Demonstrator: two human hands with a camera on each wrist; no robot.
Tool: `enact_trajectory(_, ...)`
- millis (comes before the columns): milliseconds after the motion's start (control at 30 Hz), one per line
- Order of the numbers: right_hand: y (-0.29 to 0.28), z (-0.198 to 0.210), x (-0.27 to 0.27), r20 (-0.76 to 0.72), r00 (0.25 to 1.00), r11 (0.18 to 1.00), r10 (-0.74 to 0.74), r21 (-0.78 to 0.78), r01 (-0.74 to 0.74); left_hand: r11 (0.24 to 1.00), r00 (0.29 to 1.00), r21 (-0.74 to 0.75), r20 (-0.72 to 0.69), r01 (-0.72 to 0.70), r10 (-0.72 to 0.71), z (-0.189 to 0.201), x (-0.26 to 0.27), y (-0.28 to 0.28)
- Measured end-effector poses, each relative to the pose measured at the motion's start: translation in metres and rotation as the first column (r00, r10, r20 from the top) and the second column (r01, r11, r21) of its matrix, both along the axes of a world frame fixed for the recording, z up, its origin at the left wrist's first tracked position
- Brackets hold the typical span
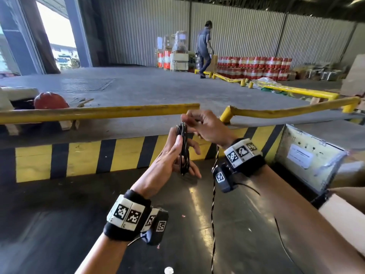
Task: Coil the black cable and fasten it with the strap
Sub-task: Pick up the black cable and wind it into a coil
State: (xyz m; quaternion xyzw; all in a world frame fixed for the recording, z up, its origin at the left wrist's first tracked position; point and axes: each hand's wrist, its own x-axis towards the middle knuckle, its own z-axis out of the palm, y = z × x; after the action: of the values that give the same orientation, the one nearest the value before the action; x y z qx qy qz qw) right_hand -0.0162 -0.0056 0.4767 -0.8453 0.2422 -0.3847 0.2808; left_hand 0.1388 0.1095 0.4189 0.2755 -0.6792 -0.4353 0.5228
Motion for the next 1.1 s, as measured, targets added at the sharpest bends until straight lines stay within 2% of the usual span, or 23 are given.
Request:
enact_trajectory(67,0.0,-0.039,0.011,0.057,0.996,0.986,0.072,0.146,-0.08,1.0,0.999,-0.019,-0.052,-0.013,0.012,0.007,0.006,0.001)
enact_trajectory(167,0.011,-0.1,0.027,0.132,0.977,0.931,0.169,0.303,-0.202,0.99,0.993,-0.091,-0.07,-0.106,0.1,0.018,0.017,-0.003)
enact_trajectory(267,0.039,-0.14,0.033,0.073,0.984,0.925,0.16,0.336,-0.175,0.97,0.977,-0.114,-0.048,-0.214,0.21,0.024,0.031,-0.016)
enact_trajectory(367,0.069,-0.155,0.034,0.03,0.981,0.912,0.189,0.365,-0.187,0.927,0.932,-0.126,0.038,-0.354,0.361,0.024,0.046,-0.033)
enact_trajectory(500,0.092,-0.131,0.025,-0.145,0.964,0.954,0.221,0.236,-0.183,0.88,0.869,-0.099,0.139,-0.465,0.475,0.009,0.066,-0.052)
enact_trajectory(600,0.103,-0.081,0.012,-0.205,0.962,0.978,0.183,0.142,-0.156,0.845,0.798,-0.108,0.287,-0.523,0.53,-0.005,0.071,-0.055)
enact_trajectory(700,0.099,-0.025,0.0,-0.218,0.973,0.996,0.074,-0.035,-0.083,0.835,0.738,-0.072,0.432,-0.545,0.519,-0.022,0.066,-0.052)
enact_trajectory(733,0.093,-0.008,-0.002,-0.205,0.978,0.995,0.029,-0.084,-0.047,0.842,0.752,-0.023,0.438,-0.539,0.493,-0.026,0.063,-0.049)
enact_trajectory(800,0.077,0.02,-0.001,-0.177,0.984,0.991,-0.029,-0.136,0.004,0.885,0.823,0.067,0.407,-0.46,0.397,-0.029,0.058,-0.039)
enact_trajectory(900,0.045,0.041,0.009,-0.127,0.991,0.994,-0.042,-0.107,0.029,0.962,0.926,0.055,0.289,-0.267,0.241,-0.024,0.05,-0.022)
enact_trajectory(1000,0.014,0.04,0.022,-0.044,0.997,0.998,-0.061,-0.007,0.061,0.993,0.988,0.056,0.119,-0.105,0.098,-0.018,0.039,-0.007)
enact_trajectory(1100,-0.004,0.013,0.036,-0.058,0.998,0.992,-0.038,0.117,0.044,1.0,1.0,0.027,-0.016,0.007,-0.006,-0.013,0.036,0.0)
